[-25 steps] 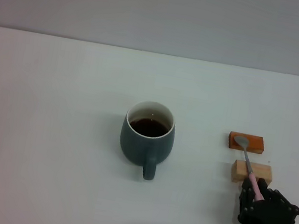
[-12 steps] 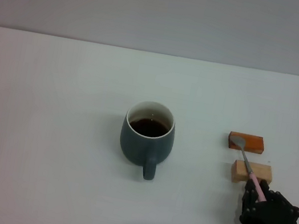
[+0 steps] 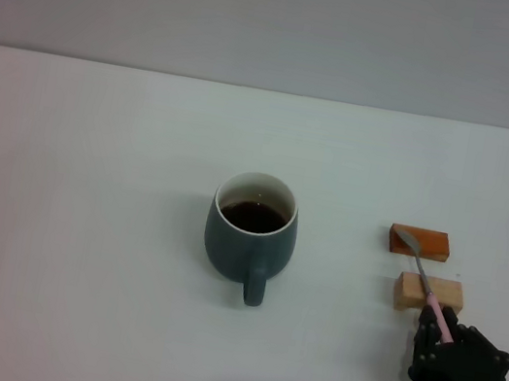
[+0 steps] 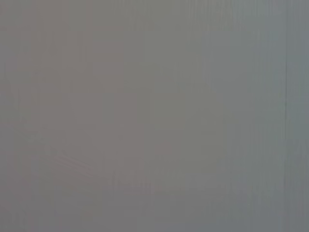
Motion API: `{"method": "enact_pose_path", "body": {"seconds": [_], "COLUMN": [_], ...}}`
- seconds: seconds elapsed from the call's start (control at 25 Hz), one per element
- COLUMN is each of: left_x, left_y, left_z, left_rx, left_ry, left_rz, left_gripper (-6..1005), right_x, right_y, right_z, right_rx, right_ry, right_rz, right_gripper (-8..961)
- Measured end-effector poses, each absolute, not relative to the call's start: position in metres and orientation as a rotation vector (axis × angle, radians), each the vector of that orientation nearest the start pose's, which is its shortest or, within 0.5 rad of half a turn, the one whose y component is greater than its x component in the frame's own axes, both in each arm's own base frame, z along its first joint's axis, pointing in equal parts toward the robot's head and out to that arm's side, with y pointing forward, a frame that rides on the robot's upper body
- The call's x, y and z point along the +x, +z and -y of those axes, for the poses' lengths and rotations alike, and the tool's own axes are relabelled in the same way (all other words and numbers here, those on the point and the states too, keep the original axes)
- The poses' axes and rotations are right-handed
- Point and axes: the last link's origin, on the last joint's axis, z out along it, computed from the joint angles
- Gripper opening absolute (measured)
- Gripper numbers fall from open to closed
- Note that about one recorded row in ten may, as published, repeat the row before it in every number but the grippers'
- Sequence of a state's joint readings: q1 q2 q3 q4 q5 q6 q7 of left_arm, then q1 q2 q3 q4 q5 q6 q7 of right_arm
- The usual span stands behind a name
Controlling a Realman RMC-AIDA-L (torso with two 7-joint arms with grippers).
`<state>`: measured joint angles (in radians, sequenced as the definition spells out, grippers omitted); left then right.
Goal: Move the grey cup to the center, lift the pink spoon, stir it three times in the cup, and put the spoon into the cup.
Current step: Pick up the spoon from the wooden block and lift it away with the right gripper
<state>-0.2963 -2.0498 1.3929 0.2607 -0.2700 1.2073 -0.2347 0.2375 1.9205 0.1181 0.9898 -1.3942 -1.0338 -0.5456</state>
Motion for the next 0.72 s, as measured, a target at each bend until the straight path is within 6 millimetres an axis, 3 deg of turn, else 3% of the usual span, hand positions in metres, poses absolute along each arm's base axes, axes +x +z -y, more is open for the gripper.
{"method": "enact_pose_path", "body": {"seconds": [0.72], "left_x": [-0.3801], "left_y": [0.0827], "left_z": [-0.3075], "left_rx": [-1.16], "left_ry": [-0.73], "left_rz": [0.544], "left_gripper": [46], "right_x": [0.2871], "right_y": [-0.1047], "right_z": [-0.2235], "right_rx": [-1.8], "right_ry": [0.466], "right_rz": [-0.853], "right_gripper": [173]}}
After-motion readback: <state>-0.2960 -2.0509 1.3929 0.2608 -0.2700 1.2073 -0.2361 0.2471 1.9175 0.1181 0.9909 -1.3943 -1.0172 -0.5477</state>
